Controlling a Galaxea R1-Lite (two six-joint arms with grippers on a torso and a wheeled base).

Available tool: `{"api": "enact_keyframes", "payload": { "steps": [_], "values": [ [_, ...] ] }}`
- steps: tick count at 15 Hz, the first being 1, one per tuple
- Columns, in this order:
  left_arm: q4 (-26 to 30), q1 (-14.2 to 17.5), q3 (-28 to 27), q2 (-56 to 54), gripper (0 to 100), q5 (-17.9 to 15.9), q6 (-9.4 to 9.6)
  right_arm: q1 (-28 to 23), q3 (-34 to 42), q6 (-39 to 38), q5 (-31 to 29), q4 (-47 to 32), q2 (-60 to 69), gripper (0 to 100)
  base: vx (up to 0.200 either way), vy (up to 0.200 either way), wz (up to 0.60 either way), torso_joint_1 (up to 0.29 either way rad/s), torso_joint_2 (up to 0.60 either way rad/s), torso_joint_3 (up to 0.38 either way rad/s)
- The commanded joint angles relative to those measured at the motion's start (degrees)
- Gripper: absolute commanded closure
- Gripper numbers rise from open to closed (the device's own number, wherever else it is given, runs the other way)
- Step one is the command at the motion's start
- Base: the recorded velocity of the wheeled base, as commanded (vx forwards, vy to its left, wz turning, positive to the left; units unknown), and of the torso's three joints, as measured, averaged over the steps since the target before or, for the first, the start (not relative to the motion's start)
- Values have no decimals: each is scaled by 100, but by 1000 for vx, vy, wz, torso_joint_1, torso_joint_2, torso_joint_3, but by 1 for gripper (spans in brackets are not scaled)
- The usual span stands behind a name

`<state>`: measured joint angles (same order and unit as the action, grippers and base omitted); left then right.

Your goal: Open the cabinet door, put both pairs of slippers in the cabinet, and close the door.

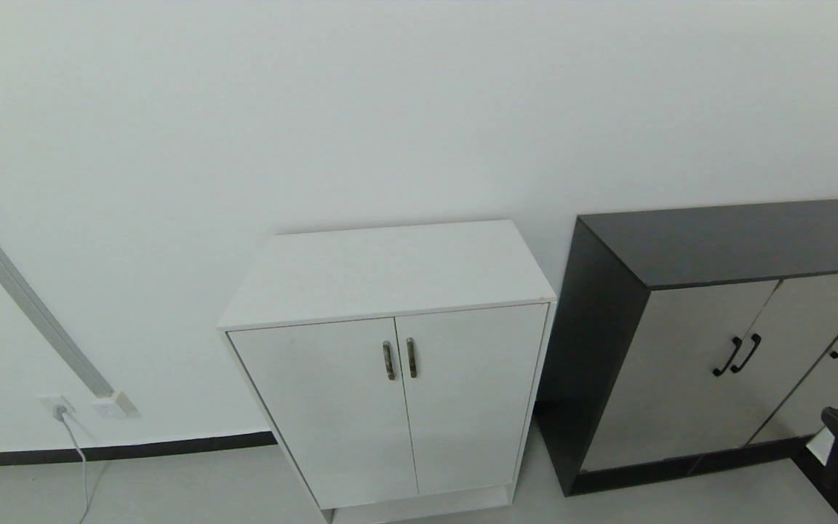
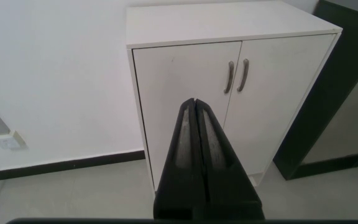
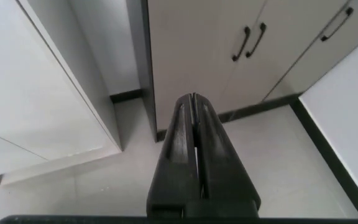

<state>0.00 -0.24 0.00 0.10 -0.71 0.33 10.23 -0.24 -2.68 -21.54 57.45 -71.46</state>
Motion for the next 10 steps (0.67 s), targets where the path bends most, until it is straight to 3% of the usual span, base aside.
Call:
{"api": "enact_keyframes", "payload": {
  "steps": [1, 5, 10],
  "values": [
    [0, -2, 0, -1, 100, 0, 2, -3, 24, 57, 106, -1518, 1925, 100, 0, 0, 0, 0, 0, 0],
    [0, -2, 0, -1, 100, 0, 2, 6, 24, 66, 1196, -3821, 3815, 100, 0, 0, 0, 0, 0, 0],
    [0, -2, 0, -1, 100, 0, 2, 181, 24, 84, 1671, -5051, 4870, 100, 0, 0, 0, 0, 0, 0]
  ]
}}
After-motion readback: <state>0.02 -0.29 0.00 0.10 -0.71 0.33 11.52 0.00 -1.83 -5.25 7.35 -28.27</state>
